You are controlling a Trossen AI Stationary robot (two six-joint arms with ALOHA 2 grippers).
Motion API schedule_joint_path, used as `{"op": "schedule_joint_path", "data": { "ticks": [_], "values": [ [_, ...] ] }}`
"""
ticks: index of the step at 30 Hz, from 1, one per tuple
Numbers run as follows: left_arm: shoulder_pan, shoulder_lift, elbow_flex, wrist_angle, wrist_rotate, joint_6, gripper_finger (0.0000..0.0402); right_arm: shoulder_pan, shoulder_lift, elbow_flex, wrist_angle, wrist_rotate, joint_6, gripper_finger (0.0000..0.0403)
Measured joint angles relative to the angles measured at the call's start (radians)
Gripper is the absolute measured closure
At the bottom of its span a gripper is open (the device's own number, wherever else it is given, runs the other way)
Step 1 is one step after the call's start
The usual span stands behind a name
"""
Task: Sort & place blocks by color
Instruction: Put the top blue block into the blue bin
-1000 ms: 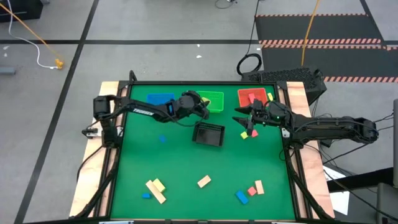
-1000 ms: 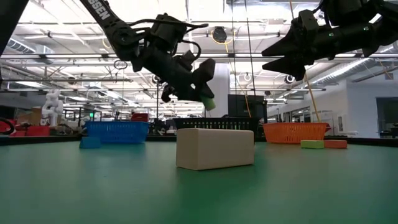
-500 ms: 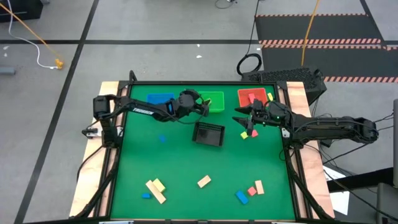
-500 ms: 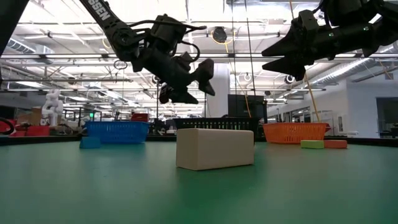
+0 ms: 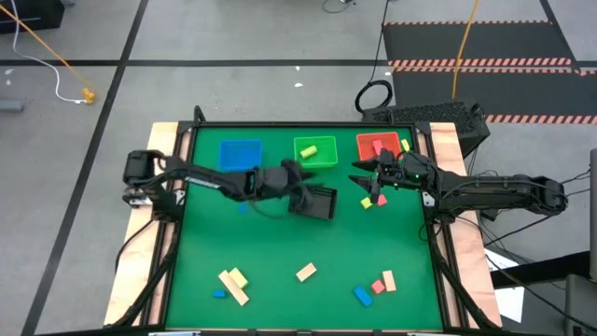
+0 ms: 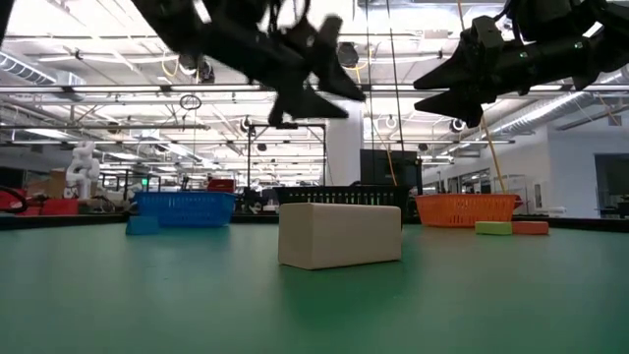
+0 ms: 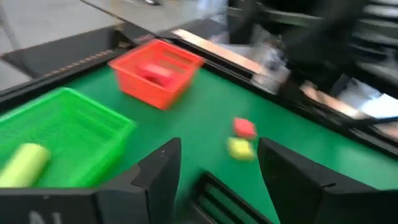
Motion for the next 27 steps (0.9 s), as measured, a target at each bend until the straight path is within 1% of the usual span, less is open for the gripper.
{"op": "schedule_joint_path", "data": {
  "ticks": [4, 6, 11, 16, 19, 21, 24, 27],
  "values": [
    [-0.100, -0.062, 0.000, -0.230, -0.047, -0.028, 0.0218, 0.000, 0.000, 0.000, 0.000, 0.000, 0.000, 0.0163],
    [-0.149, -0.081, 0.000, -0.367, -0.089, -0.104, 0.0226, 0.000, 0.000, 0.000, 0.000, 0.000, 0.000, 0.0163],
    [-0.250, -0.120, 0.000, -0.712, -0.188, -0.394, 0.0234, 0.000, 0.000, 0.000, 0.000, 0.000, 0.000, 0.0163],
    [-0.314, -0.129, -0.001, -0.979, -0.187, -0.689, 0.0223, 0.000, 0.000, 0.000, 0.000, 0.000, 0.000, 0.0163],
    [-0.338, -0.124, -0.001, -1.102, -0.162, -0.851, 0.0207, 0.000, 0.000, 0.000, 0.000, 0.000, 0.000, 0.0163],
    [-0.343, -0.118, -0.001, -1.175, -0.153, -0.931, 0.0189, 0.000, 0.000, 0.000, 0.000, 0.000, 0.000, 0.0163],
    [-0.334, -0.120, -0.006, -1.253, -0.162, -0.990, 0.0151, 0.000, 0.000, 0.000, 0.000, 0.000, 0.000, 0.0163],
    [-0.302, -0.120, -0.046, -1.246, -0.167, -1.018, 0.0111, 0.000, 0.000, 0.000, 0.000, 0.000, 0.000, 0.0163]
  ]
}}
